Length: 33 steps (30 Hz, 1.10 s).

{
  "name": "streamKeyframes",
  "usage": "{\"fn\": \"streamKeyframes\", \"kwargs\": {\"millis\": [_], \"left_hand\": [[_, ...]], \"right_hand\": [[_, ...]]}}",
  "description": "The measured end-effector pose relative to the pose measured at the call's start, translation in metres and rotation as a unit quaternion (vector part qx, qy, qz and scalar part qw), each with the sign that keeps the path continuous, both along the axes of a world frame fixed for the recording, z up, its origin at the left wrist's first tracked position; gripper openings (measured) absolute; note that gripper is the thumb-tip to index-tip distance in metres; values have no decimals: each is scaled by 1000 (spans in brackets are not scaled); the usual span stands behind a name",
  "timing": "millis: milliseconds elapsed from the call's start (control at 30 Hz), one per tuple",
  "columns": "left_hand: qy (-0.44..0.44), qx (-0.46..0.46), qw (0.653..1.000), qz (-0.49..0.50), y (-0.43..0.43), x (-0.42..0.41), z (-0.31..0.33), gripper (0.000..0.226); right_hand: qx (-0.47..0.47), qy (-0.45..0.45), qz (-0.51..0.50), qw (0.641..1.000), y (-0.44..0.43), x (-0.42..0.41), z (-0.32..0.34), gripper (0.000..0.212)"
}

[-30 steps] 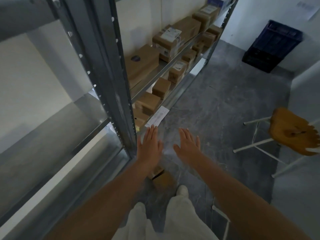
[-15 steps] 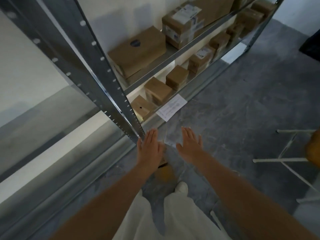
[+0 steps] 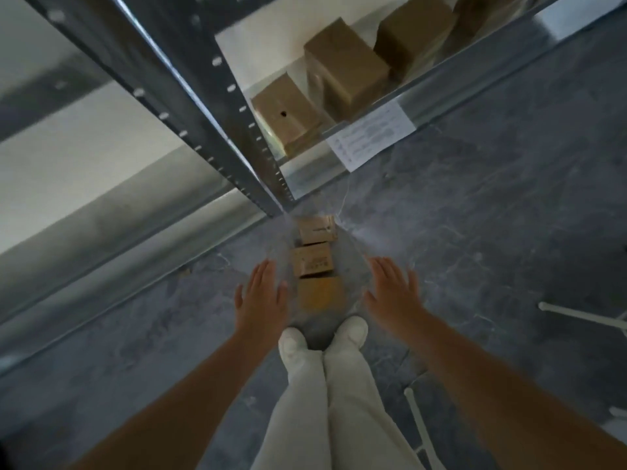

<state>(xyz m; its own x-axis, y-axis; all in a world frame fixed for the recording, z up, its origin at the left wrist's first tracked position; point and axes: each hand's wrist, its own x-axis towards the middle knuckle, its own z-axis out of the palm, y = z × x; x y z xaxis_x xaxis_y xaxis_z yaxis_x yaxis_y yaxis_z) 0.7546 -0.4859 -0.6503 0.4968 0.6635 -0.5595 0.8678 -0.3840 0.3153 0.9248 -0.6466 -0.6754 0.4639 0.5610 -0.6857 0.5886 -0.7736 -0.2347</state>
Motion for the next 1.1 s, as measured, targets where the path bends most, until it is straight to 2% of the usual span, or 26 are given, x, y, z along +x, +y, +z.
{"fn": "streamKeyframes", "kwargs": {"millis": [200,333,567,633,700,733,800,900,1000,1067,1100], "left_hand": [[69,-59,995,47,1,-19,-103,51],[76,-125,983,109,-15,-24,-147,47],[127,-197,968,85,-21,-30,-260,54],[131,-217,962,103,-18,-29,-302,55],[105,-240,955,138,-15,-28,-345,53],[89,-249,951,160,-14,-30,-363,50],[70,-266,940,201,-14,-33,-393,44],[65,-312,914,252,-10,-36,-433,38],[65,-358,872,327,-8,-34,-458,28],[59,-389,842,368,-6,-30,-457,35],[52,-399,834,378,-4,-28,-451,37]], "right_hand": [[-48,46,-69,995,-11,-25,-106,65],[-74,81,-94,990,-15,-47,-154,65],[-85,125,-158,976,2,-63,-255,61],[-60,166,-196,965,14,-63,-286,49],[-10,223,-194,955,31,-61,-320,23],[2,247,-190,950,37,-58,-337,19],[-21,261,-194,946,40,-47,-372,22],[-61,227,-243,941,34,-30,-411,19],[-118,249,-325,905,31,-28,-430,9],[-123,277,-390,869,35,-32,-430,24],[-118,278,-408,862,37,-32,-425,23]]}}
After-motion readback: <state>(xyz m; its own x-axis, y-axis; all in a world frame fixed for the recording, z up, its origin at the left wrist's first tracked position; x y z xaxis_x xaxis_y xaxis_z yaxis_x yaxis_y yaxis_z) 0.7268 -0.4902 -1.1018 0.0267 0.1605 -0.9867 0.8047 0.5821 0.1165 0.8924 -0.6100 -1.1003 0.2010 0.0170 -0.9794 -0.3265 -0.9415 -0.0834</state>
